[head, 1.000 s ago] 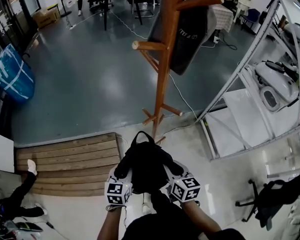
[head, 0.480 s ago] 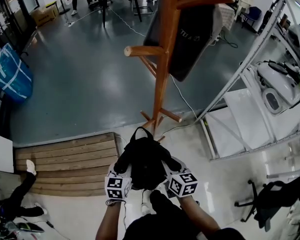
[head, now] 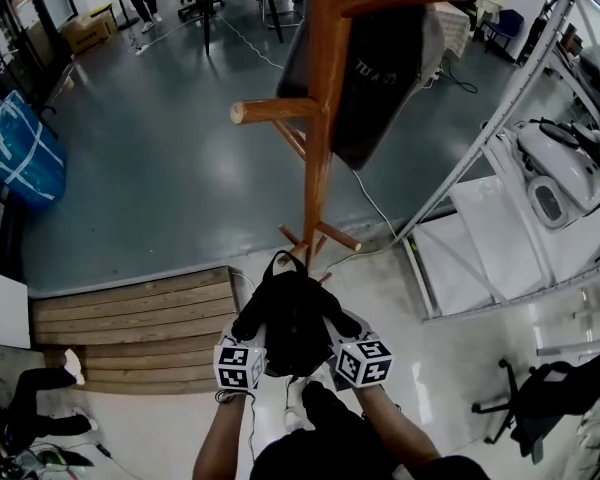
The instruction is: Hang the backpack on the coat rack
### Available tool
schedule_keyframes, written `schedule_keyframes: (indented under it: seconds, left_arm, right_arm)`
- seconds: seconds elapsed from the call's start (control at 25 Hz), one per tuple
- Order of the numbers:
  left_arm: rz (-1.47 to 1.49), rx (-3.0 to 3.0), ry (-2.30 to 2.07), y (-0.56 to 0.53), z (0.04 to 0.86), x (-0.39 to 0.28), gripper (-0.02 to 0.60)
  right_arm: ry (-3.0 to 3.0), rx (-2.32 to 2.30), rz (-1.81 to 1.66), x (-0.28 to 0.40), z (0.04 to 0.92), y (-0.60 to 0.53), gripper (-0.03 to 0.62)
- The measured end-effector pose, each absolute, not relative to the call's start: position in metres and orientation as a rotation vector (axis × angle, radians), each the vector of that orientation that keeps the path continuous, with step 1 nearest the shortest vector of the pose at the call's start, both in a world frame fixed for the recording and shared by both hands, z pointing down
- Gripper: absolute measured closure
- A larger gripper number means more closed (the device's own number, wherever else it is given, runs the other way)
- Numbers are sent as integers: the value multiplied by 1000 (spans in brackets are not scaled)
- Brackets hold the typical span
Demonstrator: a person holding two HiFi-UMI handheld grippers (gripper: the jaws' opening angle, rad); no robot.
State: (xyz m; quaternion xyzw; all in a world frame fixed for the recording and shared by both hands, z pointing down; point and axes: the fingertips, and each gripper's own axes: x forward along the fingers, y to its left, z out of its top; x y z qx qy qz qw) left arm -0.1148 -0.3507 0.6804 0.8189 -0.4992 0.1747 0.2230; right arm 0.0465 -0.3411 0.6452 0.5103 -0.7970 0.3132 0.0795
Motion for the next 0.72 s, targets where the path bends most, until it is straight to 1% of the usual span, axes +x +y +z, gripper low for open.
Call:
schedule_keyframes:
  seconds: [0.72]
  left_arm:
    - [535, 2238, -1321, -379, 714, -89, 474]
  right_arm:
    - [-2330, 1569, 979, 72, 677, -364, 503]
